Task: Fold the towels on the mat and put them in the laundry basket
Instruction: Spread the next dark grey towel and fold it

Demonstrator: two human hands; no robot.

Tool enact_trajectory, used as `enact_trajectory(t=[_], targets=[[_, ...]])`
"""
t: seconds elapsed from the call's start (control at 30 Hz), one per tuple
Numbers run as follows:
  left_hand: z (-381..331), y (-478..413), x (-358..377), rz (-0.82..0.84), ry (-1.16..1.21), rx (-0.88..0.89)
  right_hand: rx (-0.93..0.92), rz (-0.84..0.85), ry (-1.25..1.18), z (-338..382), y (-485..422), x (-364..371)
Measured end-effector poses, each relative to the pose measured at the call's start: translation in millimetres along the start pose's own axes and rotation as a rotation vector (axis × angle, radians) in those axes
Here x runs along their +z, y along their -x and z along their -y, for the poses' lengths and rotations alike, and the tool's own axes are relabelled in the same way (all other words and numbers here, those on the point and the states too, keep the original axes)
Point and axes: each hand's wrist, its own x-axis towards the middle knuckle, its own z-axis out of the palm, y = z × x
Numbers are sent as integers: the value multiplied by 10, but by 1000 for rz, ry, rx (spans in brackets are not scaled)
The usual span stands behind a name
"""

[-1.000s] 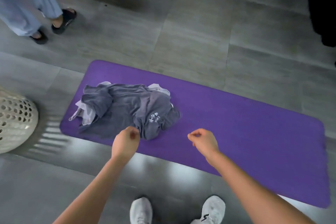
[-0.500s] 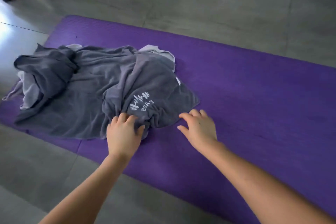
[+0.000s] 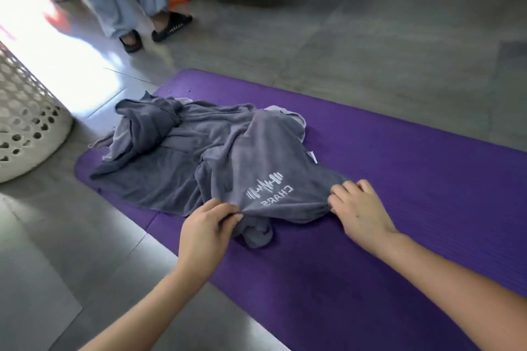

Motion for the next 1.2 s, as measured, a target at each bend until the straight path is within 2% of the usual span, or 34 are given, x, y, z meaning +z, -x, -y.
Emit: enact_trajectory(t=[0.2,0.37,0.47,0.6,0.7,0.8,0.93,1.03,1.07,1.13,1.2], targets=[[-1150,6,27,104,6,127,97,-71,140,-772,864,-709],[-2096,389,211,448,-123,407,115,-53,282,-1179,1947,-1296],[-2748,645,349,588,-130,544,260,-6,369,-1493,2554,-1657],[-3665,1032,711,721,-67,701,436,127,459,-1782,3462,-1780],[-4257,1354,1099,804,1,748,584,194,481,-2014,4202,-1832],[-4832,1689,1441,818,90,790,721,277,528,-2274,4871,-1990],[-5606,2067,1818,856,273,768,899,219,566,-2642,5563,-2246],[-6102,2321,2016,980,425,665,1080,205,610,-2904,5954,-2291],[-6212,2401,2065,1077,462,634,1133,241,624,-2962,6030,-2303],[-6275,2526,2140,1283,450,618,1188,443,630,-3021,6096,-2296],[-6112,2497,2213,1326,327,678,1236,589,590,-3032,6015,-2260]])
